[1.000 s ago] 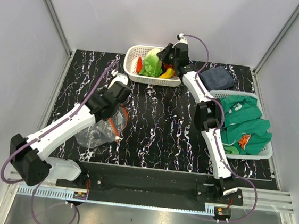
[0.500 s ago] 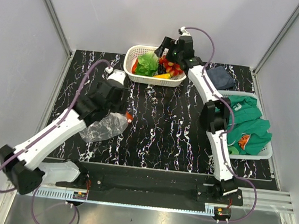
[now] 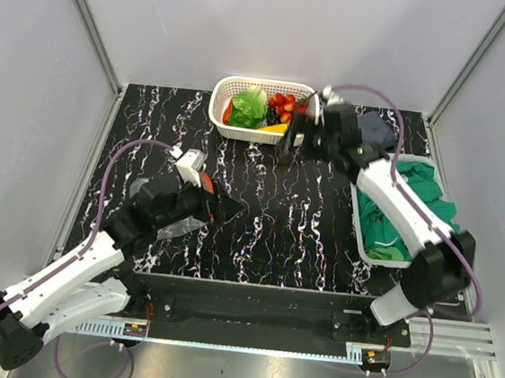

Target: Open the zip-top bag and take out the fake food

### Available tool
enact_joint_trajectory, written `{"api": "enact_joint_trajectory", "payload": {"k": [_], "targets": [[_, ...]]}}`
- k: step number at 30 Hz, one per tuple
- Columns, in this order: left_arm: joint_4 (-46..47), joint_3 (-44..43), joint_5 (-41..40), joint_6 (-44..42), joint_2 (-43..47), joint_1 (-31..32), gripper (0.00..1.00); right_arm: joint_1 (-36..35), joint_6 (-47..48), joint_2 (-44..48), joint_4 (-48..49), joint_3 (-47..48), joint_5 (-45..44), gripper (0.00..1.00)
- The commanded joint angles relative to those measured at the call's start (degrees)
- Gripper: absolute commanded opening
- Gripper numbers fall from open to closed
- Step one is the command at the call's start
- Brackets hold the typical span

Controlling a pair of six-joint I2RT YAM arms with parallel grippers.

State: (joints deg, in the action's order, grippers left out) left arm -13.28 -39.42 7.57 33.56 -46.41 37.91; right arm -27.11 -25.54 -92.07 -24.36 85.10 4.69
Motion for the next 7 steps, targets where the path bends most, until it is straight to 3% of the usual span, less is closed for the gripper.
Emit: {"api": "enact_joint_trajectory", "payload": {"k": [1,7], "targets": [[18.98,2.59,6.31,8.78,3.86,1.11,0.99,-2.42,-0.74,14.44,-0.08,-15.9,1.19,1.0],[27.15,6.27,7.37,15.37,11.67,2.69,0.99,-2.59,-3.81,37.9,5.2,-33.41,13.14,1.0]]}}
